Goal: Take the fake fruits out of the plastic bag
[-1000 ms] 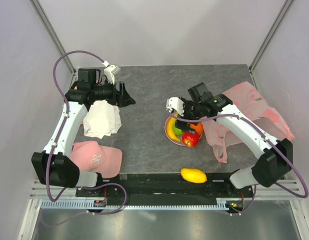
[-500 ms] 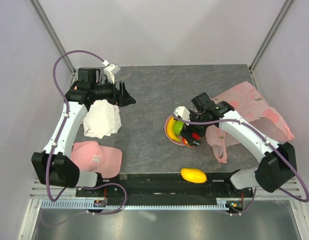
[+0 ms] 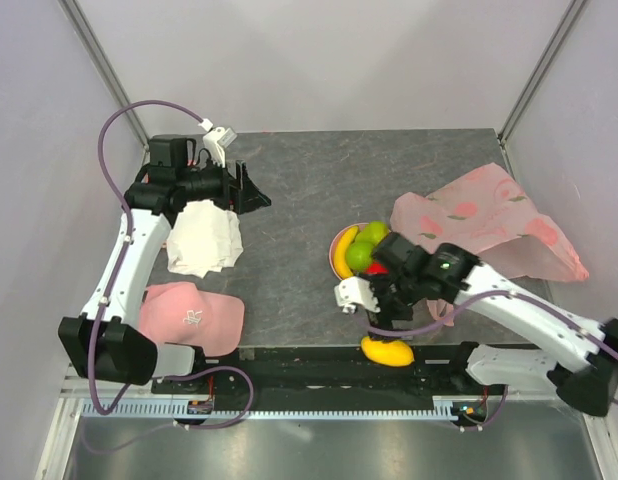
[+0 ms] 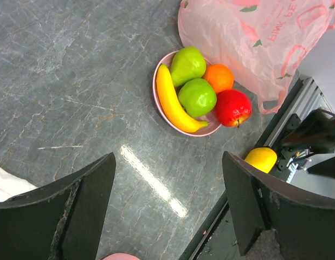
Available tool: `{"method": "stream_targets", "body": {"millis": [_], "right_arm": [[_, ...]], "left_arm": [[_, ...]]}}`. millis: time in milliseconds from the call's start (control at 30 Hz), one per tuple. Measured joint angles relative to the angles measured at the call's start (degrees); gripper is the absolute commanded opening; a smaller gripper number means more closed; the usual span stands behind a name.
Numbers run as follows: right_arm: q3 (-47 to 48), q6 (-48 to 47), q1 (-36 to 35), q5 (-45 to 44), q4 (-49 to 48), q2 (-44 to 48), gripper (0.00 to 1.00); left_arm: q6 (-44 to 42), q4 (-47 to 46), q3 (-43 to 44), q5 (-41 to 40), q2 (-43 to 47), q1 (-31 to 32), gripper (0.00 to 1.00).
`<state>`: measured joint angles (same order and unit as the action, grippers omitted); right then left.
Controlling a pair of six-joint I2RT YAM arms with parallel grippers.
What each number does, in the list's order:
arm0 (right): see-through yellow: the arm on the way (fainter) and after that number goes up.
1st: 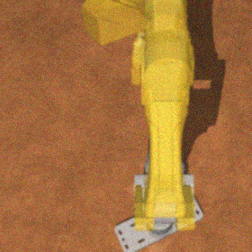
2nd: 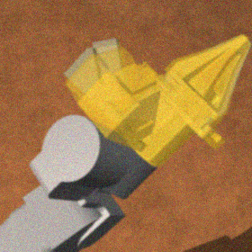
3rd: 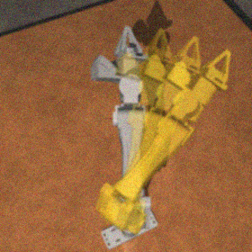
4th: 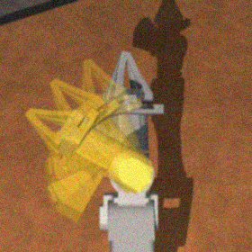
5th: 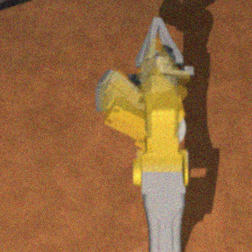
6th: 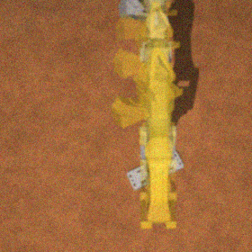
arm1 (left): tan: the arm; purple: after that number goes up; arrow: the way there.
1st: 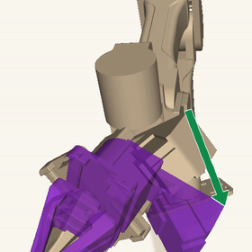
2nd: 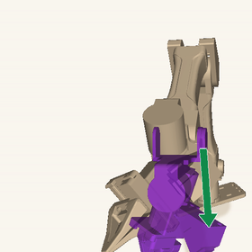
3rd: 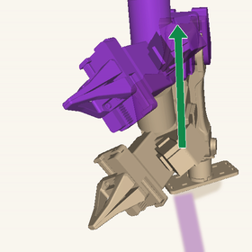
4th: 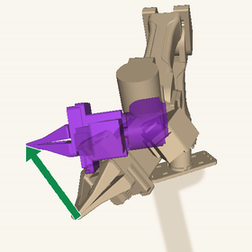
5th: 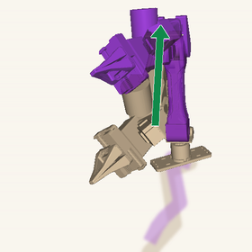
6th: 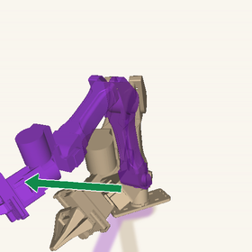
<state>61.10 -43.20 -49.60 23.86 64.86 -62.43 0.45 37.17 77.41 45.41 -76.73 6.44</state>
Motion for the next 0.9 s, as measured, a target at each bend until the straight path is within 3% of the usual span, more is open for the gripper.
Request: {"method": "stream_targets", "body": {"millis": [300,700,800,900], "right_arm": [[-2.91,7.32,-12.52,-8.59,-2.51,-14.51,0.98],[-5.97,13.18,-15.82,-12.61,-2.23,-24.06,0.97],[-6.14,14.05,-16.11,-13.35,-2.32,-26.14,0.92],[-6.27,14.73,-16.31,-13.68,-2.47,-29.11,0.65]], "left_arm": [[0.02,-0.48,-2.12,-0.31,6.05,0.0,0.87],[-0.76,-0.66,-6.8,-2.29,13.97,0.0,0.87],[-1.01,-0.81,-6.99,-2.8,14.62,0.0,0.88],[-1.25,-0.92,-7.19,-3.28,14.64,0.0,0.88]]}}
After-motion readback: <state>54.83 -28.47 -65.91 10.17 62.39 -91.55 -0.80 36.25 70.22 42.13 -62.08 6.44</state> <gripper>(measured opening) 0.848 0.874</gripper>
